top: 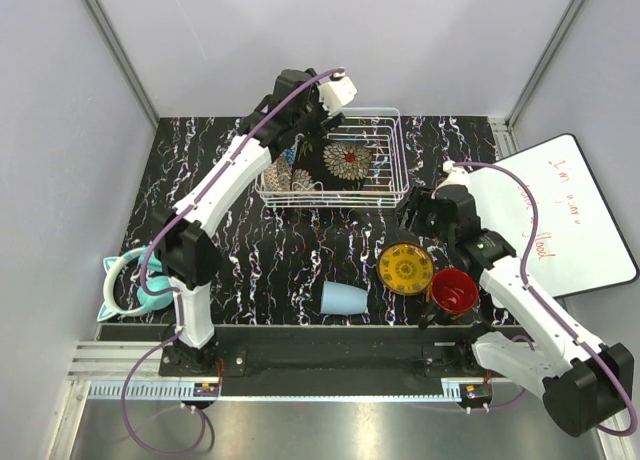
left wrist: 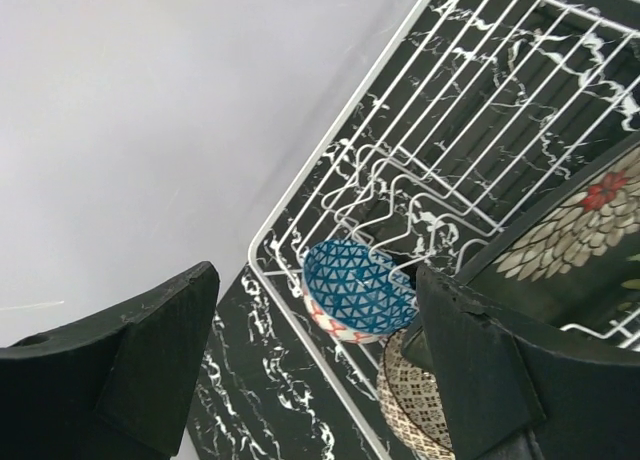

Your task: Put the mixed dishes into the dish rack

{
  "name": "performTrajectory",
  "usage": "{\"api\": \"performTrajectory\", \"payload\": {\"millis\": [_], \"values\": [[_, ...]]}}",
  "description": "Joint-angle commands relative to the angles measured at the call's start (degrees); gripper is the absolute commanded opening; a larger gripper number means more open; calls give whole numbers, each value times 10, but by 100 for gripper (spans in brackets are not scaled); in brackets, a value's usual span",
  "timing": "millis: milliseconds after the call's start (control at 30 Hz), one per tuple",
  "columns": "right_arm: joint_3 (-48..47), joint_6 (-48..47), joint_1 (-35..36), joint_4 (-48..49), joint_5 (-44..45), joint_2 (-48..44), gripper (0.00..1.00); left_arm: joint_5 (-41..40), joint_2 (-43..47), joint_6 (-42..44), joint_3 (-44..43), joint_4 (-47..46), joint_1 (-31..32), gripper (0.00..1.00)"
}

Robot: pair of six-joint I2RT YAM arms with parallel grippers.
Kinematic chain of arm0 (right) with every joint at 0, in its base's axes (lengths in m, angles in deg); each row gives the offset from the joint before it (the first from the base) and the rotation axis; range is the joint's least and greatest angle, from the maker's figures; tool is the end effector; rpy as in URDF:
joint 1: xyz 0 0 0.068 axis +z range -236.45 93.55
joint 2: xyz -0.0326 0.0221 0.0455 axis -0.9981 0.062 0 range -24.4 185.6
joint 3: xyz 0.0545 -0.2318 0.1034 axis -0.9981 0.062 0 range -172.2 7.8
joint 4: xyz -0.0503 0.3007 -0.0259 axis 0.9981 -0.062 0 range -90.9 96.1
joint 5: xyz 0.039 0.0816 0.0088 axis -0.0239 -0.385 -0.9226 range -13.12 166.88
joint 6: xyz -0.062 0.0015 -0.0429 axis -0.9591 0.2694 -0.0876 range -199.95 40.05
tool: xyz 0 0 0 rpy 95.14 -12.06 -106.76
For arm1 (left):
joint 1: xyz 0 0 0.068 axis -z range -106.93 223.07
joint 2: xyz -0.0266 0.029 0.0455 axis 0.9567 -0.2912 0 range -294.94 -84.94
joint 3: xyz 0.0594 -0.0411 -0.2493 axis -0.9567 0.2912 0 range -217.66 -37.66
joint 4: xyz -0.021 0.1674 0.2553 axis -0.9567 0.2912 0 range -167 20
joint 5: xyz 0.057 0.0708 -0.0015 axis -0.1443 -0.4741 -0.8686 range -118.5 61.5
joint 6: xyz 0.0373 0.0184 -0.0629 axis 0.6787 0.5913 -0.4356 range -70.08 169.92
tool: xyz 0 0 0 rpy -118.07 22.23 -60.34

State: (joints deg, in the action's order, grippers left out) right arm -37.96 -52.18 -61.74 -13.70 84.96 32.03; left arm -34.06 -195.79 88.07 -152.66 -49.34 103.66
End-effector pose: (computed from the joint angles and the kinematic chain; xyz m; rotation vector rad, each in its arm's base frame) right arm 0.2742 0.1165 0.2575 0.1424 2.1177 0.4019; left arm 0.4524 -0.2602 0.3736 1.0670 1.6719 0.1818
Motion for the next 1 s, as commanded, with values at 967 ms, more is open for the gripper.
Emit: {"api": "performTrajectory", "payload": {"millis": [967], "values": [[-1,16,-5,3,16,-24,69,89,-54,5,-76,48,11,99]]}}
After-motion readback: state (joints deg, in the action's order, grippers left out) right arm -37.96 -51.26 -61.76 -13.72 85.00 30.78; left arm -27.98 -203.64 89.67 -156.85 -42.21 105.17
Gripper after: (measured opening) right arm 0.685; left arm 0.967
